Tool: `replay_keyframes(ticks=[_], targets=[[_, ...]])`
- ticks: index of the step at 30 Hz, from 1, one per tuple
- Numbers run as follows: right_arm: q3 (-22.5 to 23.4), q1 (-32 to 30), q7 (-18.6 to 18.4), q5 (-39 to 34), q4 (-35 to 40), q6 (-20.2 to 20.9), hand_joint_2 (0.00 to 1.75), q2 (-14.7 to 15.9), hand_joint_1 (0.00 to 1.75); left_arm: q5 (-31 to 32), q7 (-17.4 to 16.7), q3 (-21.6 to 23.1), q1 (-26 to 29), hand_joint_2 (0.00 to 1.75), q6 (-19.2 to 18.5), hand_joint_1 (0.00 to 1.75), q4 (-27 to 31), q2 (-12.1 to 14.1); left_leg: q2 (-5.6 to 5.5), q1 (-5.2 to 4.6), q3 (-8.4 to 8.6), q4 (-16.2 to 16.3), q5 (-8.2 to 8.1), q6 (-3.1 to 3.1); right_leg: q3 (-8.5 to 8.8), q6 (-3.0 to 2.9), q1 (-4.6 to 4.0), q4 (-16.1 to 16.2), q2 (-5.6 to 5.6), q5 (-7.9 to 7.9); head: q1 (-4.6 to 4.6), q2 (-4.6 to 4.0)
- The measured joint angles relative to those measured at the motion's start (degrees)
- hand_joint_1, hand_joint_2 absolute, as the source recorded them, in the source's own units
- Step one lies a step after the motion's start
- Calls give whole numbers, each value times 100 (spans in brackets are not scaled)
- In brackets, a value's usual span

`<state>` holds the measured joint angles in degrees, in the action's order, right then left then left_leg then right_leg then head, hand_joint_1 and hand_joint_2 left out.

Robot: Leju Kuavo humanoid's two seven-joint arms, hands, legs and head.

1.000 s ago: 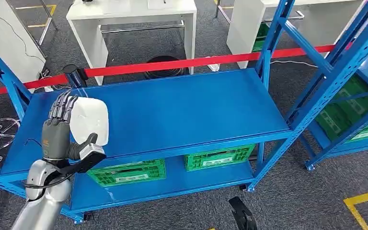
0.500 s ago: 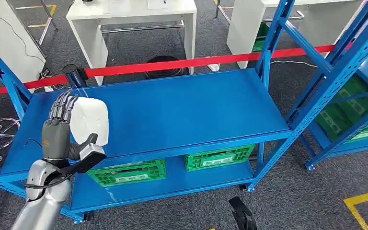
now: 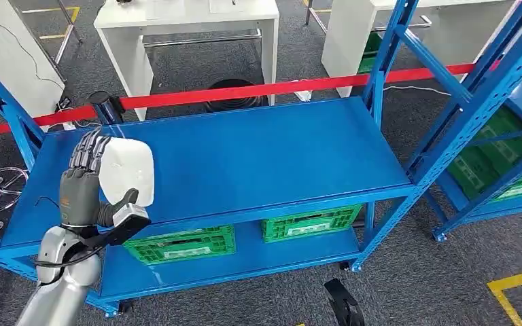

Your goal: Take the parts from the cabinet and place them on the table.

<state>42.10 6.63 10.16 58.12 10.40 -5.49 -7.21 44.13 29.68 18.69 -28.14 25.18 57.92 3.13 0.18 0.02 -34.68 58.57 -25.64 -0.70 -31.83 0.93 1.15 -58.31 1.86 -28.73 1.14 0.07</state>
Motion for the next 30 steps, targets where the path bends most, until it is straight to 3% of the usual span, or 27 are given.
replay_keyframes(ticks=[15, 16, 19, 20, 21, 22, 25, 30], targets=[[0, 0, 0, 0, 0, 0, 0, -2, 0, 0, 0, 0, 0, 0, 0, 0, 0, 2, 0, 0, 0, 0, 0, 0, 0, 0, 0, 0, 0, 0, 0, 0], [0, 0, 0, 0, 0, 0, 0, -2, 0, 0, 0, 0, 0, 175, 0, 0, 0, 0, 0, 0, 0, 0, 0, 0, 0, 0, 0, 0, 0, 0, 0, 0], [0, 1, -15, 6, 0, 8, 0, -2, 0, 68, -79, 0, 0, 175, -19, 0, 0, 4, -1, 0, -3, -3, 0, 0, 4, 0, 0, -1, 1, 0, 0, 0], [0, 1, -48, 33, 0, 35, 0, -2, 0, 413, -433, 2, 8, 175, -169, 0, -7, 40, -4, -1, -4, -7, -1, 0, 10, 1, -1, -1, 4, -2, 0, 0], [0, 12, -137, 50, 0, 37, 0, -26, 0, 1125, -1013, 43, 26, 175, -229, 0, -114, 243, 2, 0, 7, -11, -2, -2, 13, 0, -1, -1, -1, -6, 4, 0], [0, 14, -179, 35, 0, 9, 0, -64, 0, 1637, -1207, 63, 8, 175, -52, 0, -397, 442, 24, 0, 27, -12, -4, -6, 12, -6, 0, -1, -15, -10, 0, 0], [0, -37, -206, -20, 0, -2, 0, -105, 0, 2274, -988, 35, -107, 175, 402, 0, -1381, 603, 39, 1, 23, -12, 1, -4, 0, -5, -3, -2, -31, -7, -4, 0], [0, -2, -190, -50, 0, 11, 0, -122, 0, 2656, -1165, 46, -394, 175, 518, 0, -1982, 553, 3, 5, 17, -16, 11, -13, 6, -8, -3, -5, 2, -8, 0, 0]])
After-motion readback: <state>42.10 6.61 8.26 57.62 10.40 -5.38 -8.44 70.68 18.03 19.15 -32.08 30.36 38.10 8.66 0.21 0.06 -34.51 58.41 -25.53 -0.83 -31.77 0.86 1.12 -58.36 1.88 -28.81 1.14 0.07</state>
